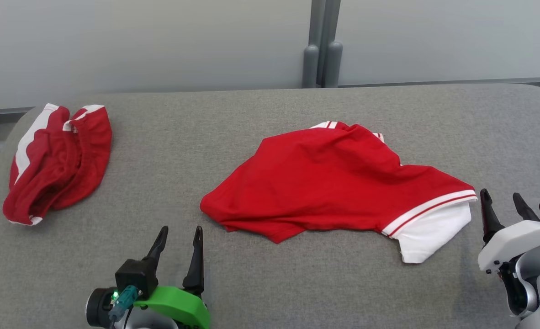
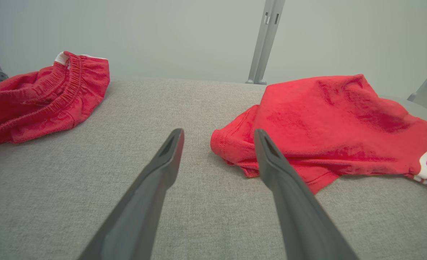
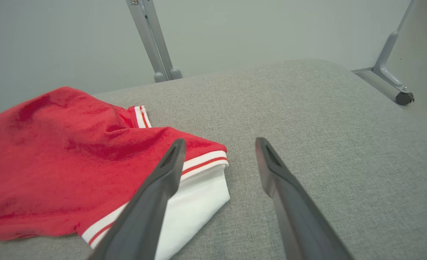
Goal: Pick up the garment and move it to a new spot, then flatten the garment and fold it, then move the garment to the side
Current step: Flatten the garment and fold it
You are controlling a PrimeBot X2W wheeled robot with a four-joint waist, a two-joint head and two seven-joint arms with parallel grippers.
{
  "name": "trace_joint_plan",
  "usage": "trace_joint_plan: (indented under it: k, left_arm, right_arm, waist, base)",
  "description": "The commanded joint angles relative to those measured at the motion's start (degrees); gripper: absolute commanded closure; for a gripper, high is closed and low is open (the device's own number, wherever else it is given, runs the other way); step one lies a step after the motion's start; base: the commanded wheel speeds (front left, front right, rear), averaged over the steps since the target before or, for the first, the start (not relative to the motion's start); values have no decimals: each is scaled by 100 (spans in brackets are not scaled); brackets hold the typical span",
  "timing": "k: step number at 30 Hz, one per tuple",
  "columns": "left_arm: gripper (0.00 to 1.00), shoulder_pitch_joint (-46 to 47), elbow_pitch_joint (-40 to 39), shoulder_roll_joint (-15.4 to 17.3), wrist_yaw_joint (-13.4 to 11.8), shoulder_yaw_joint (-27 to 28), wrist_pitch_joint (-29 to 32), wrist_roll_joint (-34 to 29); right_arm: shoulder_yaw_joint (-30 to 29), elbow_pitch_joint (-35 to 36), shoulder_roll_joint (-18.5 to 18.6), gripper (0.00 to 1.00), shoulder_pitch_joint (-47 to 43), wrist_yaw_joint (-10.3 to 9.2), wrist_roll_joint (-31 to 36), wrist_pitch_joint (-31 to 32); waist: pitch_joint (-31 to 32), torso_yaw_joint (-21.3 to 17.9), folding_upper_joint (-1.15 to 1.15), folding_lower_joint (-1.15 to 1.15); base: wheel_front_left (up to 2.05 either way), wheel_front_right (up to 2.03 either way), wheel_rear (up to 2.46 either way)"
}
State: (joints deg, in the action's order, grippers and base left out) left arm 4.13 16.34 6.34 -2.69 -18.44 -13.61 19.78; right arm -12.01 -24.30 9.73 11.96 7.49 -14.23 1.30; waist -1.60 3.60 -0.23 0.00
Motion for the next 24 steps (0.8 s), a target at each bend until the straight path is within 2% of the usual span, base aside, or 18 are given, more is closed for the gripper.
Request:
trace_joint_plan:
  k: [1,13,23,24]
  left_arm:
    - [0,134,81,31,51,-35,34,13]
    - [0,1013,1356,-32,334,-308,210,-58]
    - [0,1703,2558,80,450,-434,211,-169]
    - [14,1744,2651,82,444,-432,203,-164]
  right_arm:
    - [25,213,-25,0,-116,1,39,-63]
    - [430,1809,-392,0,-518,1,142,109]
    - [528,2161,-535,0,-581,1,164,149]
    - [533,2165,-546,0,-579,1,165,145]
  waist:
    - [67,-234,23,0]
    - [-244,-1045,23,0]
    - [-545,-1359,23,0]
    - [-554,-1373,23,0]
  base:
    - [0,0,0]
    - [0,0,0]
    - [0,0,0]
    - [0,0,0]
